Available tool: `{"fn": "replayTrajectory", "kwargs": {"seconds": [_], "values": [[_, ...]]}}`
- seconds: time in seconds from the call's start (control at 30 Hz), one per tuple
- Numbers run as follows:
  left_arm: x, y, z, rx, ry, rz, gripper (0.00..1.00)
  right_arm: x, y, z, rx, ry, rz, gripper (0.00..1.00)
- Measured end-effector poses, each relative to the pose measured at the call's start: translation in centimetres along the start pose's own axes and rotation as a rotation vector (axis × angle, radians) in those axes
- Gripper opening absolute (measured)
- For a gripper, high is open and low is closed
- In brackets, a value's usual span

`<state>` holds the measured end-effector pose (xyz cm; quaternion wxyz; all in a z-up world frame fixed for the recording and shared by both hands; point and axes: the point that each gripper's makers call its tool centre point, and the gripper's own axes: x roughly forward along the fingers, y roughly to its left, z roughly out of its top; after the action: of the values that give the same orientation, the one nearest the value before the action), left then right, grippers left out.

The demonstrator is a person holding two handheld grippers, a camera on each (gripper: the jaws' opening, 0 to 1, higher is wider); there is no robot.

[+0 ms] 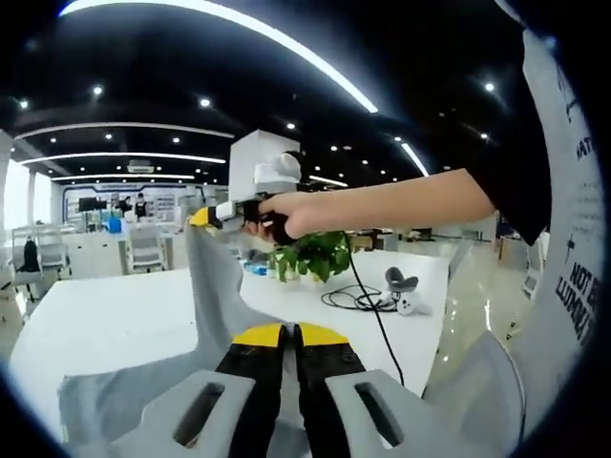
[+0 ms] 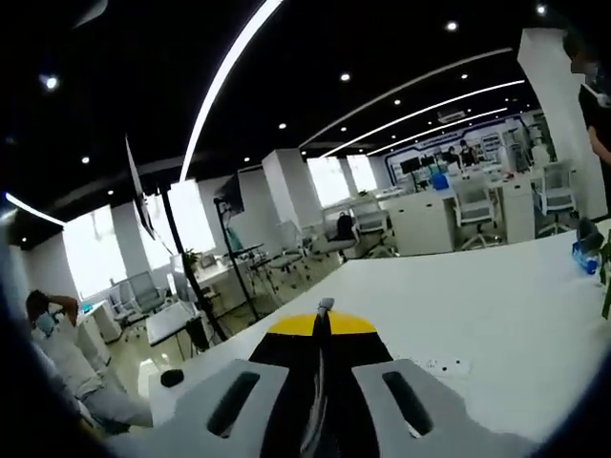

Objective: Fold the towel on the table until its edges align and the towel forms a compact rectangular stack.

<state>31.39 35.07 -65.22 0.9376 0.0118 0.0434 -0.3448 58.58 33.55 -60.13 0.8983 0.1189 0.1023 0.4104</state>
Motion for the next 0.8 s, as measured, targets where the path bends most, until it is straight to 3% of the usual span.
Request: {"fn": "replayTrajectory", "kwargs": {"seconds": [0.27, 0.37, 0.63, 0.8], "values": [[-3.5, 3.3, 0.3, 0.002, -0.017, 0.066, 0.04, 2.5, 3.7, -0.5, 0.000, 0.005, 0.034, 0.00], [-4.7, 4.9, -0.2, -0.009, -0.005, 0.119, 0.04, 3.4, 4.6, -0.7, 0.006, 0.008, 0.042, 0.00], [-7.2, 7.1, -0.4, -0.026, -0.019, 0.171, 0.04, 5.8, 7.2, -1.3, 0.012, 0.014, 0.080, 0.00], [-8.8, 8.3, -1.4, -0.022, 0.001, 0.204, 0.04, 7.3, 8.0, -2.5, 0.012, 0.039, 0.092, 0.00]]}}
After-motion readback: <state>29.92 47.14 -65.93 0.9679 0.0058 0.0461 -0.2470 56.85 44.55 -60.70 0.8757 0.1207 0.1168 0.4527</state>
